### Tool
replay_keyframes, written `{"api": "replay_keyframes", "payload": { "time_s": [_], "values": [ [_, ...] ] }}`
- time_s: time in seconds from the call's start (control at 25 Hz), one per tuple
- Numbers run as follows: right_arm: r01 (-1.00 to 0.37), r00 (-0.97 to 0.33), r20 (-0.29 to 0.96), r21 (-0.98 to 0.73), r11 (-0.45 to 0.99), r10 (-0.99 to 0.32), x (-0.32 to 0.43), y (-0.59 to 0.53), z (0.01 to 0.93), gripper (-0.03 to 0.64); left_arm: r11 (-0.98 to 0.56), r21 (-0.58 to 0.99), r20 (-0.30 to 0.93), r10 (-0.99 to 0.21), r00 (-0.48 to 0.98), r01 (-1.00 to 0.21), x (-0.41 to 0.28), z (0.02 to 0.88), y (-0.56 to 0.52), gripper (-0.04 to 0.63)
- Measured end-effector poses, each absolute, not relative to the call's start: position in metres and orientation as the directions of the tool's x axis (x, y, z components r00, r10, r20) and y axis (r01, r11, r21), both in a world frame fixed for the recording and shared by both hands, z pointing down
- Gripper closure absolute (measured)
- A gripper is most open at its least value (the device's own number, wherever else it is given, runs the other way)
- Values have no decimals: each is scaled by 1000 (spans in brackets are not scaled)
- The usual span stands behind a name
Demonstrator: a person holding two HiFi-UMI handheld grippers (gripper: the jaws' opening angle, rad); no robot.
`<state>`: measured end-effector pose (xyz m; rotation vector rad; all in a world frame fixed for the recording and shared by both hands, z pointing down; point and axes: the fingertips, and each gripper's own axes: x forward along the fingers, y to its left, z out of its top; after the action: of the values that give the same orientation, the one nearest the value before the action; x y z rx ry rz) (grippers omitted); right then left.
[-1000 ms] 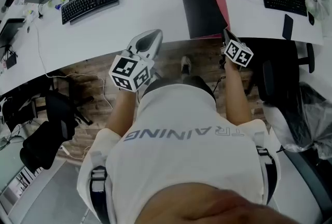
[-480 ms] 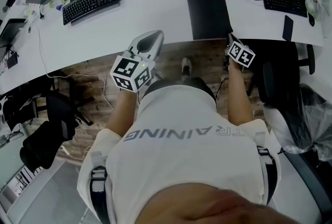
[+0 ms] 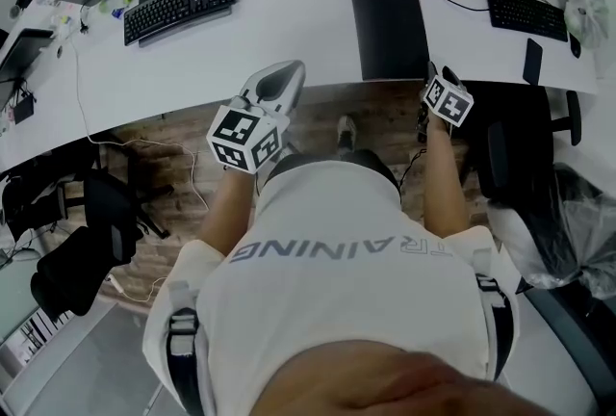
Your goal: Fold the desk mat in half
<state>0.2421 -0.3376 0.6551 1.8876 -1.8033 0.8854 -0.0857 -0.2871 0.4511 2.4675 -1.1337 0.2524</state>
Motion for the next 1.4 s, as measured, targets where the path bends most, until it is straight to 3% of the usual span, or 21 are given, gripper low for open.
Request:
{"api": "replay_keyframes", "payload": {
  "time_s": [0.08,0.2,0.32,0.92,1.16,1.4],
  "values": [
    [-986,-26,613,-146,-81,-790,238,-345,625,445,-589,290,313,-686,657,-754,-87,447,-286,568],
    [-993,-34,506,-119,-30,-862,225,-355,575,550,-595,287,291,-693,660,-751,-91,440,-287,568],
    [-993,-80,400,-109,40,-913,205,-359,521,590,-595,281,268,-705,657,-753,-97,432,-290,568],
    [-936,-348,49,28,350,-936,91,-340,321,594,-485,263,186,-823,537,-834,-159,381,-303,568],
    [-905,-423,-9,55,422,-906,53,-335,289,594,-447,211,135,-867,479,-869,-189,353,-301,568],
    [-892,-450,11,51,450,-893,32,-343,298,594,-415,204,124,-888,444,-887,-210,346,-302,568]
  ]
}}
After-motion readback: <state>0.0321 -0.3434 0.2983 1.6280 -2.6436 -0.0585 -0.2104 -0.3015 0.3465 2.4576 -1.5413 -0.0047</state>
